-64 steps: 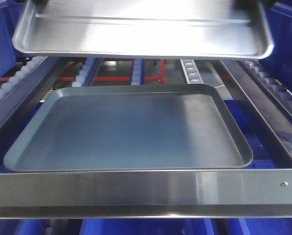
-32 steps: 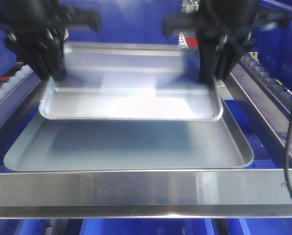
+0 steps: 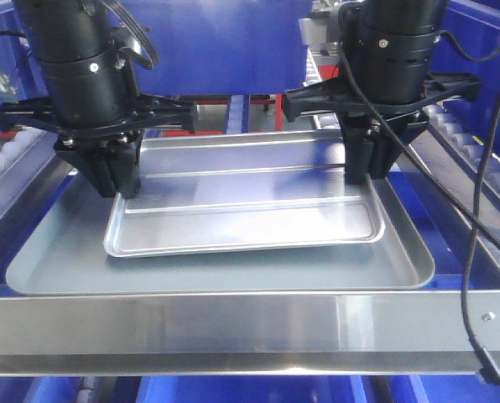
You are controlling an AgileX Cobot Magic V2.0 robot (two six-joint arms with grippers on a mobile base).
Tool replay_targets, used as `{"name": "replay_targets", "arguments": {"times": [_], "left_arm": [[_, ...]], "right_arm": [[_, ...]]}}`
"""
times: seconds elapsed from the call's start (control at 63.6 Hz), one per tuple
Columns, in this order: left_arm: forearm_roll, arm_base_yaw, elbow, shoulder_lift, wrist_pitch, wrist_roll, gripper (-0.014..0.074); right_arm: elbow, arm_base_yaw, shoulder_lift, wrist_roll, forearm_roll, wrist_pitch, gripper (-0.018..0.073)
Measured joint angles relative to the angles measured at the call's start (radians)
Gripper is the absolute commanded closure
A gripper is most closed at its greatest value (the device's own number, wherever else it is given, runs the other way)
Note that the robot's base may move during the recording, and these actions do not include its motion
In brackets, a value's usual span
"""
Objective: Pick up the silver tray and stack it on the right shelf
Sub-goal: 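Open both grippers and lift them away from the stacked trays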
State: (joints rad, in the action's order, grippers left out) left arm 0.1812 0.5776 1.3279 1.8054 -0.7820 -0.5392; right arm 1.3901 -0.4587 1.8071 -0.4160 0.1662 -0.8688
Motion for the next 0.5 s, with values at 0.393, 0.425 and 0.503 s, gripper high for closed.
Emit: {"name": "replay_targets", "arguments": {"times": [0.393, 0.425, 0.503], "left_arm": [[-0.075, -0.048, 0.0, 0.009, 0.001, 0.139, 0.0188], [-0.075, -0.048, 0.0, 0.009, 0.001, 0.141, 0.0155], [-0.073, -0.05, 0.0, 0.009, 0.001, 0.143, 0.0131]], "right_arm": [[0.002, 0.001, 0.0, 0.037, 0.0, 0.032, 0.0009], [0.002, 0.001, 0.0, 0.037, 0.0, 0.034, 0.0009], [0.002, 0.001, 0.0, 0.038, 0.0, 0.034, 0.0009]]}}
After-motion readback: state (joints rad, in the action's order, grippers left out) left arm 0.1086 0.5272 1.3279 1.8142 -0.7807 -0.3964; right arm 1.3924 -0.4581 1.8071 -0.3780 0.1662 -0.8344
